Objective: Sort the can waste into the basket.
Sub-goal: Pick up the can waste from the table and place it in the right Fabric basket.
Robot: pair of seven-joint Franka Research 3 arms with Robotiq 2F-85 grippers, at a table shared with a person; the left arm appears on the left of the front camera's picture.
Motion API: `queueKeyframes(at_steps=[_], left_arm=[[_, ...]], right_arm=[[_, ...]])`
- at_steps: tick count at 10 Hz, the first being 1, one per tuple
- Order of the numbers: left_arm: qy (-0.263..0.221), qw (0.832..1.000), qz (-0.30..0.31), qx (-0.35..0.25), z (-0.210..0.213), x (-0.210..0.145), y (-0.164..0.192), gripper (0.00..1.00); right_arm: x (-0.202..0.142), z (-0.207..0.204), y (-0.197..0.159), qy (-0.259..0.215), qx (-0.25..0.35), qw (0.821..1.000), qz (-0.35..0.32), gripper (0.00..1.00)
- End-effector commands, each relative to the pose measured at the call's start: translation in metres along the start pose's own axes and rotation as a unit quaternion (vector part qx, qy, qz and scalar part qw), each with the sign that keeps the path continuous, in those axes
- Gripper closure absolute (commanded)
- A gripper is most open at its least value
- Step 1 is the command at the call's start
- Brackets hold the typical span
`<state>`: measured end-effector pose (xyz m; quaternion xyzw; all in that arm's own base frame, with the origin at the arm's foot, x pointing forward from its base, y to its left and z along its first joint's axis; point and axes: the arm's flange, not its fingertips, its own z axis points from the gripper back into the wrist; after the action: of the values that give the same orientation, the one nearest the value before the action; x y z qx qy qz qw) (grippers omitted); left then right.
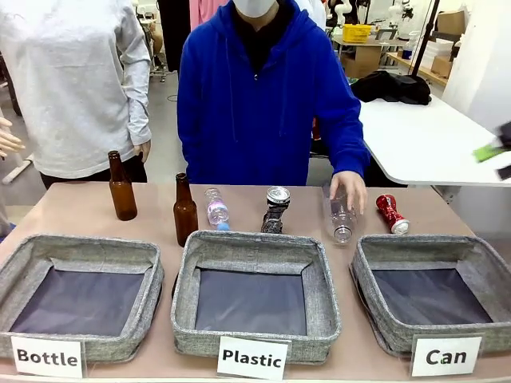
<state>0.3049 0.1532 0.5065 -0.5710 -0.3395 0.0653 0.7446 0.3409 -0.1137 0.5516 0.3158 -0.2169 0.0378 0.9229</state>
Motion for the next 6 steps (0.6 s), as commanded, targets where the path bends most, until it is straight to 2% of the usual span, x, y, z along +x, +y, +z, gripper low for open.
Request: queueKeyframes(at_steps=[1,3,5,6], left_arm=[[0.001,1.000,-0.011,-0.006,0.000,0.001,0.001,0.00],[0.001,1.000,-0.011,-0.006,0.000,0.001,0.001,0.00],[0.001,1.000,-0.011,-0.006,0.000,0.001,0.001,0.00],[0.001,1.000,-0.011,-0.006,0.000,0.001,0.001,0.00]], right_arm=[[-0.039,0.049,-0.060,-0.059,0.027,0.997,-0.031,0.00],[-0.088,0.083,-0.125,-0.122,0.064,0.987,-0.085,0.00],[-0.124,0.093,-0.179,-0.186,0.113,0.966,-0.137,0.00],[-0.136,0.091,-0.200,-0.197,0.138,0.959,-0.147,0.00]])
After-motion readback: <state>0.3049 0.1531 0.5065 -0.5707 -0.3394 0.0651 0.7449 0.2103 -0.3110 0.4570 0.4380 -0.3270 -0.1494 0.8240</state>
